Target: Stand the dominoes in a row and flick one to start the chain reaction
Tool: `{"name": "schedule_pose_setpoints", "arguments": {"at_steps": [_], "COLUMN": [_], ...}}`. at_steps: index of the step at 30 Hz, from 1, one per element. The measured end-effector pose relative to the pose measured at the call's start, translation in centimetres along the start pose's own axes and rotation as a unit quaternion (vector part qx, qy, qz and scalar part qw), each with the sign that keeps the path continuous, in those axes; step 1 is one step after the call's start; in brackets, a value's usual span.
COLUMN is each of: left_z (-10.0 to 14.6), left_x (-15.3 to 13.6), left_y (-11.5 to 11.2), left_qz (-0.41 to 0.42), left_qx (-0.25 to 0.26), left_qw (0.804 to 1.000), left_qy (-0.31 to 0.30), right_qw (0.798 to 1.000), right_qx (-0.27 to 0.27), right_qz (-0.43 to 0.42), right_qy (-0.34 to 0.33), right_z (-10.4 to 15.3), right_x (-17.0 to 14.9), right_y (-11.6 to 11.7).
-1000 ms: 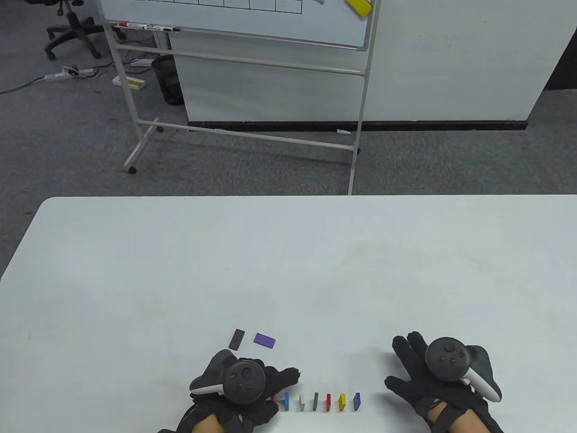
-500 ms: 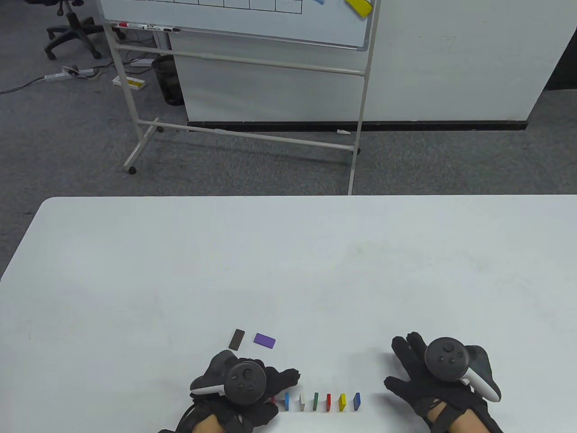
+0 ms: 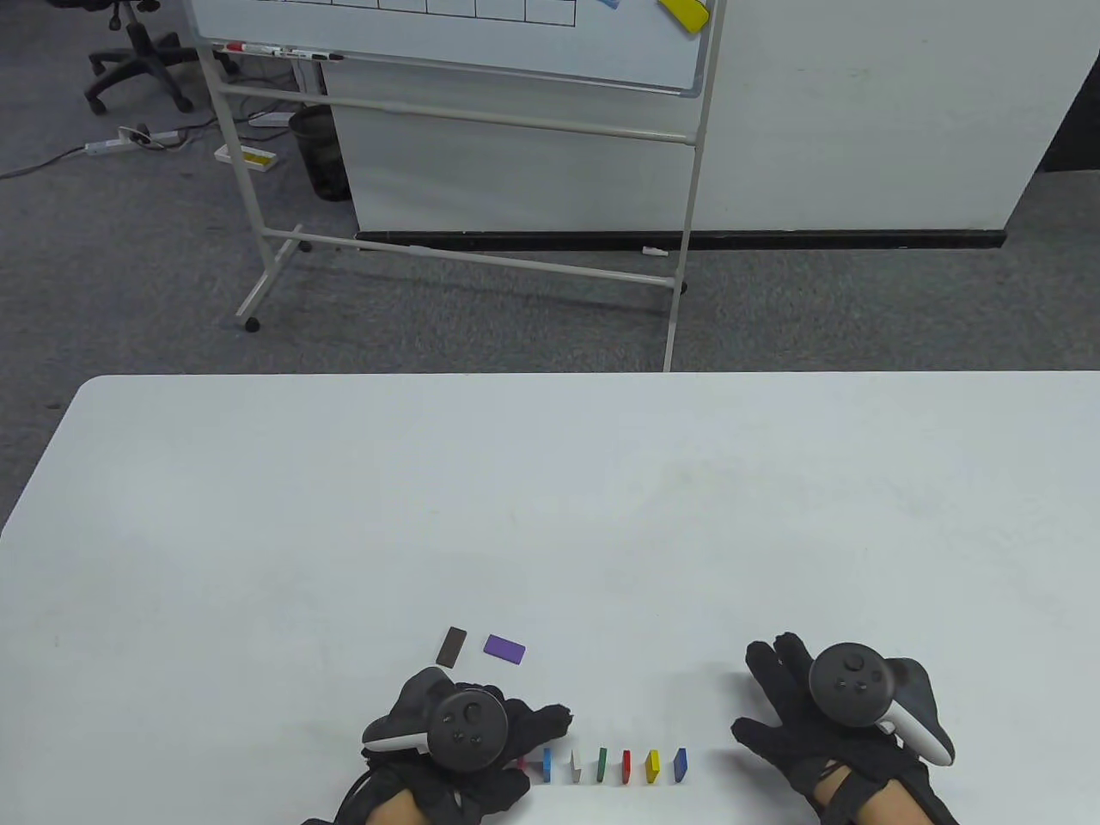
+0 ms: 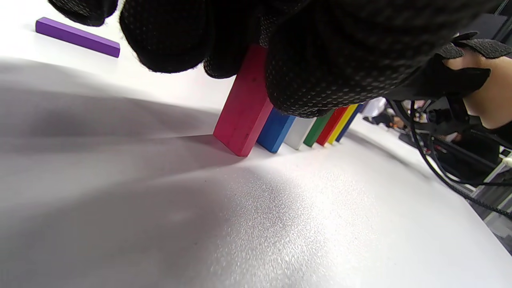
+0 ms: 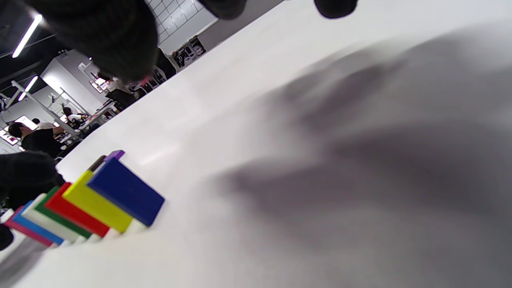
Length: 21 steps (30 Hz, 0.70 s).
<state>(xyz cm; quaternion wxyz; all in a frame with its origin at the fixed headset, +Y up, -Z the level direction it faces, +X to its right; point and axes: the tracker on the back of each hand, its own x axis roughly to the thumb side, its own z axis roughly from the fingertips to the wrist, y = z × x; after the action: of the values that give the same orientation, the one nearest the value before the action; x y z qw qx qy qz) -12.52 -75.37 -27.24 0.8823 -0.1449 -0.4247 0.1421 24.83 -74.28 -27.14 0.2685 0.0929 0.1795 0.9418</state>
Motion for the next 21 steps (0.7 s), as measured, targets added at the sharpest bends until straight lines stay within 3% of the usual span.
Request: {"name": "schedule_pose_setpoints", "arguments": {"at_steps": [11,15,21], "left_z": [0.3,1.5,3.6], "left_x": [-0.3,-1.4,-4.6], "left_y": [0.3,1.6,2.8], "left_qz": [-0.025,-0.075,-0.087], "left_qx": [-0.021,0.026,0.104], "left_qw": [0.999,0.991,0.959], "left_qy": [0.032,0.111,0.247], "right_qw": [1.0,1.0,1.0], "right_qx": [0.003,0.004,0.006], "right_qz": [0.001,0.002,0.001], "right_qy": [0.0,0.001,0.001], "right_z": [-0.1,-0.1,-0.1], "right_x": [0.0,0.0,0.0], "right_y": [0.1,0.1,0.1]}}
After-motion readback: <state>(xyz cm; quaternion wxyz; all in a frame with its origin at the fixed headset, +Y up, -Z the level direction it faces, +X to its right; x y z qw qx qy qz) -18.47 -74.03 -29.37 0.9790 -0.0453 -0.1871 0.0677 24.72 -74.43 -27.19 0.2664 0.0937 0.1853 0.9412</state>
